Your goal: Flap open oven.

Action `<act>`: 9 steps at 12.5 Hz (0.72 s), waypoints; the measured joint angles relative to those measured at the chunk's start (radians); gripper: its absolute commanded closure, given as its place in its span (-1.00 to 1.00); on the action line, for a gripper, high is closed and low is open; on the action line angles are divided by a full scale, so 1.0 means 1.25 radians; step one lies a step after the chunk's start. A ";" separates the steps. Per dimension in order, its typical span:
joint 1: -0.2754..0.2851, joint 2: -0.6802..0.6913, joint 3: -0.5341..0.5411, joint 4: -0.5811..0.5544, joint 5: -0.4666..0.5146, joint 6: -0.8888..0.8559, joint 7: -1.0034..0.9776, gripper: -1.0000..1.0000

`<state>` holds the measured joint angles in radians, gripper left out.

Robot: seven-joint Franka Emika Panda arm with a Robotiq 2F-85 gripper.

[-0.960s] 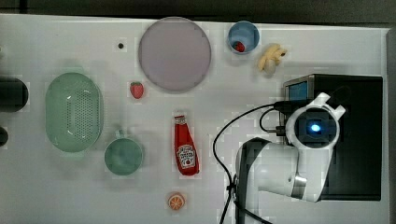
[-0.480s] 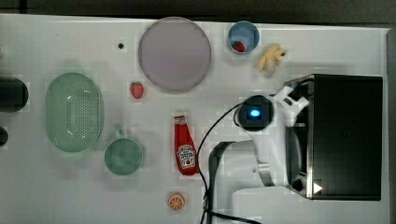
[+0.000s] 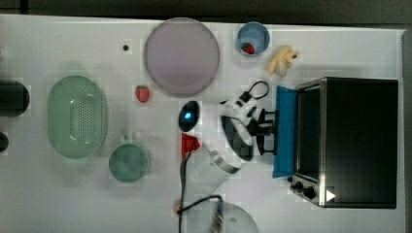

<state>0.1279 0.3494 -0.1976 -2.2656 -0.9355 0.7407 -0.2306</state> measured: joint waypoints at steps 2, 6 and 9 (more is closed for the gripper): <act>0.039 0.072 0.024 0.005 -0.077 -0.021 0.130 0.65; 0.110 0.211 0.038 0.027 -0.147 -0.064 0.318 0.65; 0.136 0.239 0.033 0.052 -0.155 -0.096 0.352 0.65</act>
<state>0.2976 0.6479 -0.1567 -2.2012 -1.1299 0.6206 0.2091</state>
